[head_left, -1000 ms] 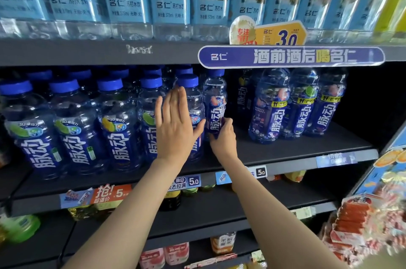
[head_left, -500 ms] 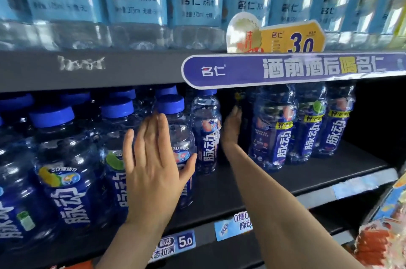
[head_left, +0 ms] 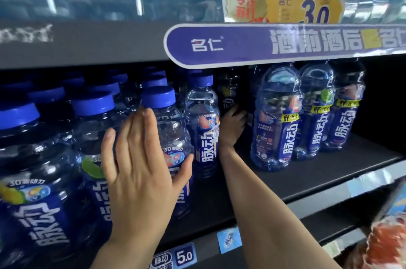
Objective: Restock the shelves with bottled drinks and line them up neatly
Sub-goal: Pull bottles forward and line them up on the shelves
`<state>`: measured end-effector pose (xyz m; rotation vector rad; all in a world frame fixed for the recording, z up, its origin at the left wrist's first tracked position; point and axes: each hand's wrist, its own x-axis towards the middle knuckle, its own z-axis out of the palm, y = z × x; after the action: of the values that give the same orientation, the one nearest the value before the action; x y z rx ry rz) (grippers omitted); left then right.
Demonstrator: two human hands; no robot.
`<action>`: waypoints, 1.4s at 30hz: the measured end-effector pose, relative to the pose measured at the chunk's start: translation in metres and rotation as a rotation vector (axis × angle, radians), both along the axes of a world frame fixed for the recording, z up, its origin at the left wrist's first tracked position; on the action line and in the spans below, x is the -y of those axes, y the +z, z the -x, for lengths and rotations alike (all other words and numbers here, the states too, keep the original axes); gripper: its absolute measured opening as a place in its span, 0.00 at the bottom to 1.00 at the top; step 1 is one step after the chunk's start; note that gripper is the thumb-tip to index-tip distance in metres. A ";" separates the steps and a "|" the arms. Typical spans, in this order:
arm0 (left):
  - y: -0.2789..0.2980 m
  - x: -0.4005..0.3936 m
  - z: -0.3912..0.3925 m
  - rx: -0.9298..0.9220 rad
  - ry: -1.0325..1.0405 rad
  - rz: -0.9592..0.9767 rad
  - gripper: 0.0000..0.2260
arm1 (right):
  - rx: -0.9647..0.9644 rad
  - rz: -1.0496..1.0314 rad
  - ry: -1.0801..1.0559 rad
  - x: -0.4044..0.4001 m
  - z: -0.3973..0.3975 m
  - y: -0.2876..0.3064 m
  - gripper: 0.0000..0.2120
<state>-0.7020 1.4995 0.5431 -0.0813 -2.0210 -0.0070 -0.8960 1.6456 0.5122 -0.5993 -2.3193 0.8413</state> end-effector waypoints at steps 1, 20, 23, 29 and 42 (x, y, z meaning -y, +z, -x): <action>0.000 0.000 0.000 0.003 -0.002 0.000 0.35 | 0.000 -0.023 0.022 0.001 -0.001 0.003 0.24; 0.006 -0.005 -0.012 0.092 0.003 -0.045 0.35 | 0.091 0.135 0.282 -0.018 -0.110 0.010 0.22; 0.008 -0.006 -0.013 0.121 0.001 -0.051 0.36 | 0.061 0.245 0.271 -0.017 -0.137 0.009 0.26; 0.010 -0.005 -0.014 0.149 0.009 -0.052 0.37 | 0.076 0.230 0.266 -0.034 -0.174 0.004 0.30; 0.010 -0.005 -0.017 0.166 0.042 -0.013 0.36 | 0.168 0.120 0.310 -0.025 -0.182 0.002 0.34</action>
<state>-0.6853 1.5045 0.5534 -0.0306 -2.1875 0.0000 -0.7138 1.6711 0.5141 -0.3749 -2.5699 1.1157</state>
